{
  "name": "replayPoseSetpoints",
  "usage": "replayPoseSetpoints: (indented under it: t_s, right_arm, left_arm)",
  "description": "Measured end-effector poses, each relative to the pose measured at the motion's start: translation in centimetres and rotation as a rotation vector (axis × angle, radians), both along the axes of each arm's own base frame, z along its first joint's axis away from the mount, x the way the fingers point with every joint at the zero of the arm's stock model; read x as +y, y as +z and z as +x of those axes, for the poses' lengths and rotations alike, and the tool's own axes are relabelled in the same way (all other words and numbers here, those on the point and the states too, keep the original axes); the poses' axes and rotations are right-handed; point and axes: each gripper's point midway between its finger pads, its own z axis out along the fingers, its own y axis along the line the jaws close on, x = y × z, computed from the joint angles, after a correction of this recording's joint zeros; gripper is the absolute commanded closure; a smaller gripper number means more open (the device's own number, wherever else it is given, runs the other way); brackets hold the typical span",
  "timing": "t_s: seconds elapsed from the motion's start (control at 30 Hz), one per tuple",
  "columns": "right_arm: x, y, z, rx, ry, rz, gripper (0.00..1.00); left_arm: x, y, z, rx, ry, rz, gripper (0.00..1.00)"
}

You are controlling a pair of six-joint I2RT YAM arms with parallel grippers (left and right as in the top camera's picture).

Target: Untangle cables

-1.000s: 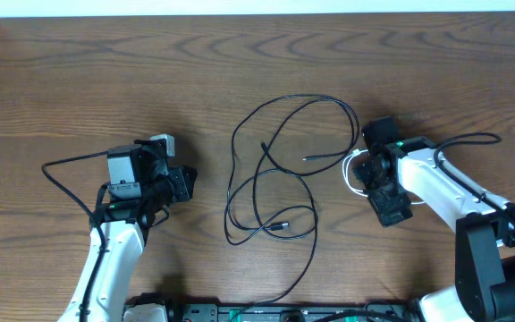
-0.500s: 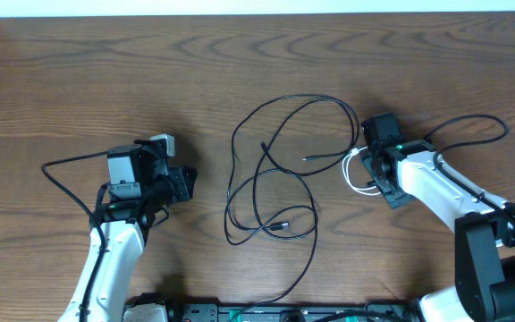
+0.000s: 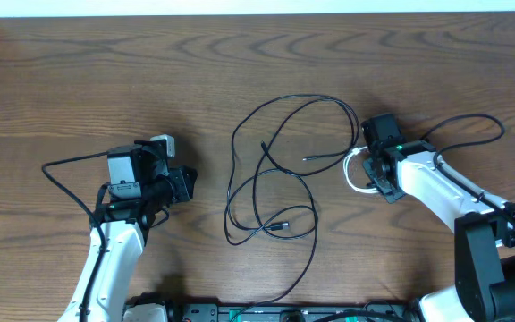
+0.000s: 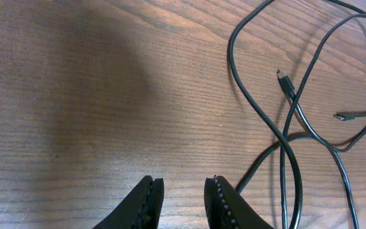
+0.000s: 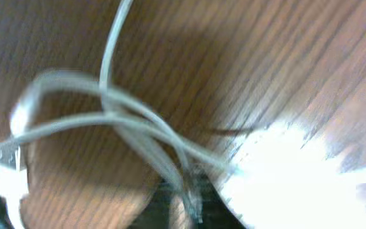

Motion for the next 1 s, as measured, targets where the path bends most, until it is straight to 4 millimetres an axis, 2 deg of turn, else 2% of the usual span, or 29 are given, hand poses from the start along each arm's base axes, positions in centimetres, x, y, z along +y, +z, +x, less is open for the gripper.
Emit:
replayPoseSetpoints:
  t_s: [0.23,0.33,0.4,0.5,0.63,0.7,0.77,0.87,0.93,1.0]
  right_arm:
    - [0.6,0.1,0.5,0.009,0.118,0.009,0.99]
    - [0.4,1.1,1.0,0.027,0.165,0.005,0.99]
    - [0.0,2.8,2.2,0.008,0.193,0.000,0.99]
    - [-1.6,7.6,5.1,-0.077,0.216,-0.028,0.99]
    - [-6.6,16.9,8.8,-0.284,0.164,-0.128,0.99]
    - [-10.1,21.2,9.4,-0.373,0.113,-0.200,0.99]
    - [-13.1,23.8,9.1,-0.414,0.060,-0.261,0.99]
    - [-17.9,26.0,8.0,-0.425,-0.029,-0.344,0.99]
    - [-21.5,26.5,6.9,-0.416,-0.098,-0.389,0.99]
    - [-24.4,26.8,5.8,-0.410,-0.154,-0.421,0.99]
  left_arm:
    - [0.0,0.0,0.0,0.000,0.000,0.000,0.72]
    - [0.0,0.0,0.0,0.000,0.000,0.000,0.72]
    - [0.0,0.0,0.0,0.000,0.000,0.000,0.73]
    - [0.0,0.0,0.0,0.000,0.000,0.000,0.72]
    - [0.0,0.0,0.0,0.001,0.000,0.000,0.72]
    - [0.0,0.0,0.0,0.000,0.000,0.000,0.72]
    - [0.0,0.0,0.0,0.000,0.000,0.000,0.72]
    - [0.0,0.0,0.0,0.000,0.000,0.000,0.72]
    - [0.0,0.0,0.0,0.000,0.000,0.000,0.72]
    - [0.0,0.0,0.0,0.000,0.000,0.000,0.72]
